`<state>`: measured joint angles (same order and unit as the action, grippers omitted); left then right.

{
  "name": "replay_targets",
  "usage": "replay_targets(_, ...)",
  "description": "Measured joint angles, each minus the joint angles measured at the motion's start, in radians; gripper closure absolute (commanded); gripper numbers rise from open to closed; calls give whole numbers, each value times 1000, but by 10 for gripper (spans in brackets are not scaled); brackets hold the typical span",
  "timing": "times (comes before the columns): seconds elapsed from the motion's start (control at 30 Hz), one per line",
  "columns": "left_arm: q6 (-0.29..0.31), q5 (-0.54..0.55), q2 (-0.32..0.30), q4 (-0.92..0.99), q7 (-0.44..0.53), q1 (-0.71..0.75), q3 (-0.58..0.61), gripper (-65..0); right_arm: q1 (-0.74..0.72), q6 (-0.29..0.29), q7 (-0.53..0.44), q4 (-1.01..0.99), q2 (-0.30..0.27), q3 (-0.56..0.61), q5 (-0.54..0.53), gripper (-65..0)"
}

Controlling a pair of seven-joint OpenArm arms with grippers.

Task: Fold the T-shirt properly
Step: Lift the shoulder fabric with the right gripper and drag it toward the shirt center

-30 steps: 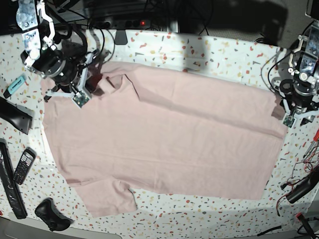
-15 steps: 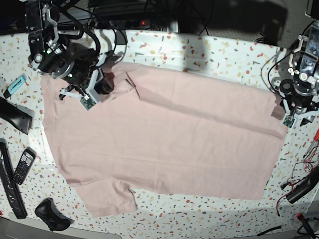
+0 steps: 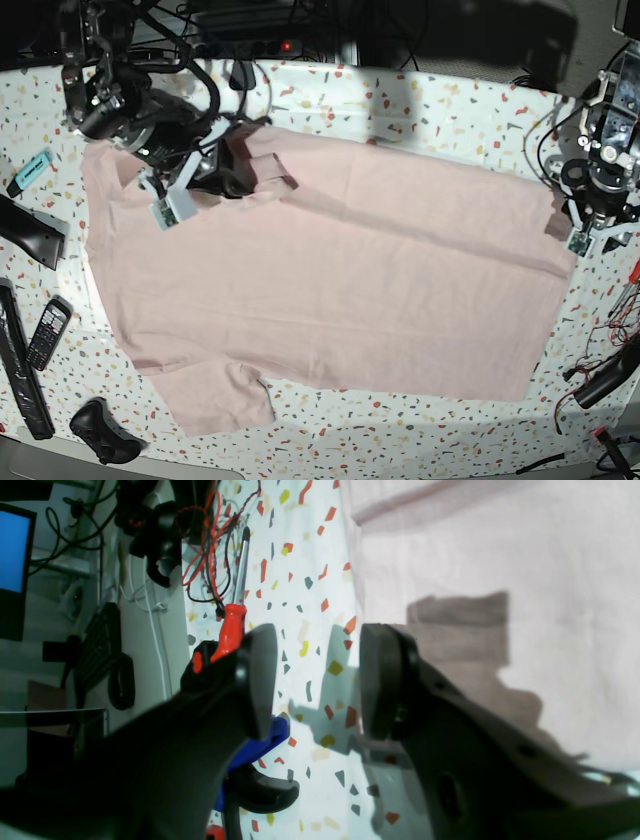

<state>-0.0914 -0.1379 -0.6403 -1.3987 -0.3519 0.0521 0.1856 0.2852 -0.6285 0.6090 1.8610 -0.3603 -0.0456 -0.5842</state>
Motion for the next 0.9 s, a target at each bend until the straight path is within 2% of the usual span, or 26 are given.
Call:
replay_targets(0.33, 0, 0, 0, 0, 0, 0, 0, -258, -11, -2, 23, 0, 138, 0, -1, 0)
replay_targets(0.4, 0, 0, 0, 0, 0, 0, 0, -258, -11, -3, 35, 0, 148, 0, 14, 0)
replay_targets(0.43, 0, 0, 0, 0, 0, 0, 0, -258, -11, -4, 43, 0, 151, 0, 34, -25)
replay_targets(0.53, 0, 0, 0, 0, 0, 0, 0, -258, -11, -4, 70, 0, 150, 0, 55, -165)
replay_targets(0.6, 0, 0, 0, 0, 0, 0, 0, -258, -11, -4, 68, 0, 150, -1, 53, -220)
replay_targets(0.67, 0, 0, 0, 0, 0, 0, 0, -258, -11, -16, 68, 0, 150, -1, 40, -223)
replay_targets(0.73, 0, 0, 0, 0, 0, 0, 0, -258, -11, -53, 69, 0, 150, -1, 20, -222)
replay_targets(0.9, 0, 0, 0, 0, 0, 0, 0, -243, -11, -58, 81, 71, 150, -26, -3, -208)
